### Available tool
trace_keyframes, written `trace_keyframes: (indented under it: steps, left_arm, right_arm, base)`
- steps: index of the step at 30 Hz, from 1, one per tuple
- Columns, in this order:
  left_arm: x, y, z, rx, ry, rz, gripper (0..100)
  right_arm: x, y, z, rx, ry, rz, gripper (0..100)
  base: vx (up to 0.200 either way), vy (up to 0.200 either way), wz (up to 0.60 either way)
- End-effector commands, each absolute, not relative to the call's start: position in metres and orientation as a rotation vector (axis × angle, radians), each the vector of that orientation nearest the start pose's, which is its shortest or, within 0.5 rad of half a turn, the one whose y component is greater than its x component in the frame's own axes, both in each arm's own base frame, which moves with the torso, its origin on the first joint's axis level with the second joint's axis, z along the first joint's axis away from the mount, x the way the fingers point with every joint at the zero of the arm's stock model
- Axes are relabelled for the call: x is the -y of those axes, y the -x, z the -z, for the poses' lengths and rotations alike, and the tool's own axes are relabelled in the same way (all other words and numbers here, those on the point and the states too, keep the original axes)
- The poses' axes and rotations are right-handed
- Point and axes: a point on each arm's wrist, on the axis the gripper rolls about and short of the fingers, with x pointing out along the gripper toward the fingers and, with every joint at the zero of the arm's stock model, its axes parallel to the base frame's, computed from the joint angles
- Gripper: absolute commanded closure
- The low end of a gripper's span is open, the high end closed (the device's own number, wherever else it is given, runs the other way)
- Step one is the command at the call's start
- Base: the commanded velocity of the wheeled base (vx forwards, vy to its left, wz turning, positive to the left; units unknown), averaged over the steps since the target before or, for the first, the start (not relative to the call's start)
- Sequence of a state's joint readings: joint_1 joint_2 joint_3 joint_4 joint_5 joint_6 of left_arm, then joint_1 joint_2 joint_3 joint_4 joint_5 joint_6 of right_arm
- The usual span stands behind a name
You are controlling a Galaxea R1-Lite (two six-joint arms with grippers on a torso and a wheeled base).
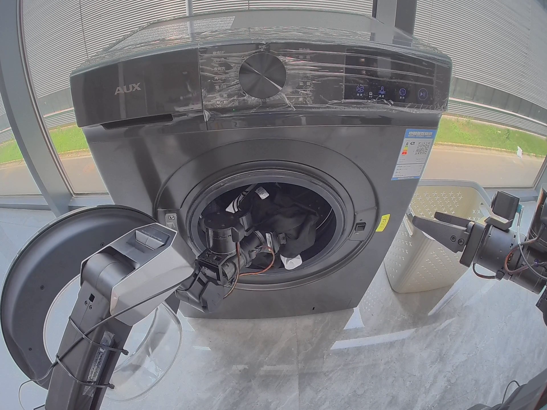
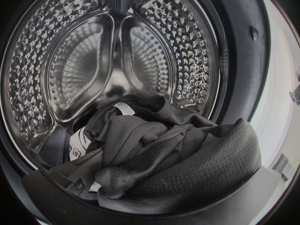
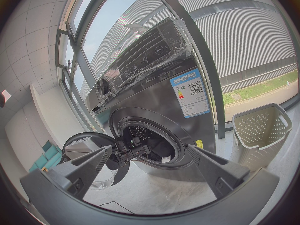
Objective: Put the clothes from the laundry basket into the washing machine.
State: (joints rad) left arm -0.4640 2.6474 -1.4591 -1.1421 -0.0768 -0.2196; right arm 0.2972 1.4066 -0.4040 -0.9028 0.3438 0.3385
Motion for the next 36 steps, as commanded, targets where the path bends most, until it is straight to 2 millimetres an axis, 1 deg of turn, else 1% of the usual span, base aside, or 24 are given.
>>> trace_keyframes:
  steps: [1, 3, 5, 9, 11, 14, 15, 17, 18, 19, 20, 21, 22, 25, 27, 30, 34, 36]
  left_arm:
    - [0.224, -0.445, -0.006, -0.12, 0.219, 0.534, 0]
    - [0.224, -0.451, -0.009, -0.093, 0.241, 0.525, 0]
    - [0.224, -0.464, -0.02, -0.025, 0.276, 0.505, 0]
    - [0.23, -0.487, -0.051, 0.148, 0.342, 0.437, 0]
    - [0.231, -0.491, -0.059, 0.182, 0.348, 0.428, 0]
    - [0.233, -0.49, -0.061, 0.177, 0.345, 0.434, 0]
    - [0.239, -0.485, -0.06, 0.157, 0.348, 0.446, 0]
    - [0.24, -0.482, -0.058, 0.127, 0.342, 0.449, 0]
    - [0.238, -0.474, -0.042, 0.0, 0.31, 0.434, 0]
    - [0.237, -0.471, -0.036, -0.041, 0.299, 0.428, 0]
    - [0.234, -0.47, -0.026, -0.098, 0.282, 0.413, 0]
    - [0.233, -0.47, -0.024, -0.104, 0.281, 0.409, 0]
    - [0.231, -0.471, -0.018, -0.116, 0.271, 0.398, 0]
    - [0.231, -0.463, -0.011, -0.153, 0.256, 0.399, 0]
    - [0.231, -0.456, -0.011, -0.18, 0.223, 0.404, 0]
    - [0.227, -0.445, 0.001, -0.236, 0.157, 0.409, 0]
    - [0.225, -0.446, 0.003, -0.229, 0.156, 0.405, 0]
    - [0.225, -0.446, 0.0, -0.219, 0.161, 0.41, 0]
  right_arm:
    - [-0.069, -0.198, -0.179, -0.21, -0.328, -0.617, 0]
    - [-0.068, -0.198, -0.179, -0.208, -0.328, -0.616, 0]
    - [-0.069, -0.198, -0.179, -0.21, -0.328, -0.617, 0]
    - [-0.069, -0.198, -0.178, -0.213, -0.328, -0.617, 0]
    - [-0.069, -0.198, -0.179, -0.212, -0.328, -0.617, 0]
    - [-0.069, -0.198, -0.178, -0.213, -0.328, -0.617, 0]
    - [-0.068, -0.198, -0.179, -0.21, -0.328, -0.616, 0]
    - [-0.068, -0.198, -0.179, -0.21, -0.328, -0.616, 0]
    - [-0.069, -0.198, -0.179, -0.209, -0.328, -0.617, 0]
    - [-0.069, -0.198, -0.179, -0.209, -0.329, -0.617, 0]
    - [-0.069, -0.198, -0.179, -0.207, -0.329, -0.618, 0]
    - [-0.069, -0.198, -0.179, -0.209, -0.328, -0.617, 0]
    - [-0.068, -0.197, -0.18, -0.207, -0.328, -0.618, 0]
    - [-0.068, -0.197, -0.18, -0.207, -0.328, -0.618, 0]
    - [-0.068, -0.197, -0.18, -0.205, -0.328, -0.618, 0]
    - [-0.068, -0.197, -0.18, -0.207, -0.328, -0.618, 0]
    - [-0.068, -0.197, -0.18, -0.204, -0.328, -0.618, 0]
    - [-0.068, -0.197, -0.18, -0.205, -0.328, -0.618, 0]
  base:
    - [0.0, 0.0, 0.0]
    - [0.0, 0.0, 0.0]
    - [0.0, 0.0, 0.0]
    - [0.0, 0.0, 0.0]
    - [0.0, 0.0, 0.0]
    - [0.0, 0.0, 0.0]
    - [0.0, 0.0, 0.0]
    - [0.0, 0.0, 0.0]
    - [0.0, 0.0, 0.0]
    - [0.0, 0.0, 0.0]
    - [0.0, 0.0, 0.0]
    - [0.0, 0.0, 0.0]
    - [0.0, 0.0, 0.0]
    - [0.0, 0.0, 0.0]
    - [0.0, 0.0, 0.0]
    - [0.0, 0.0, 0.0]
    - [0.0, 0.0, 0.0]
    - [0.0, 0.0, 0.0]
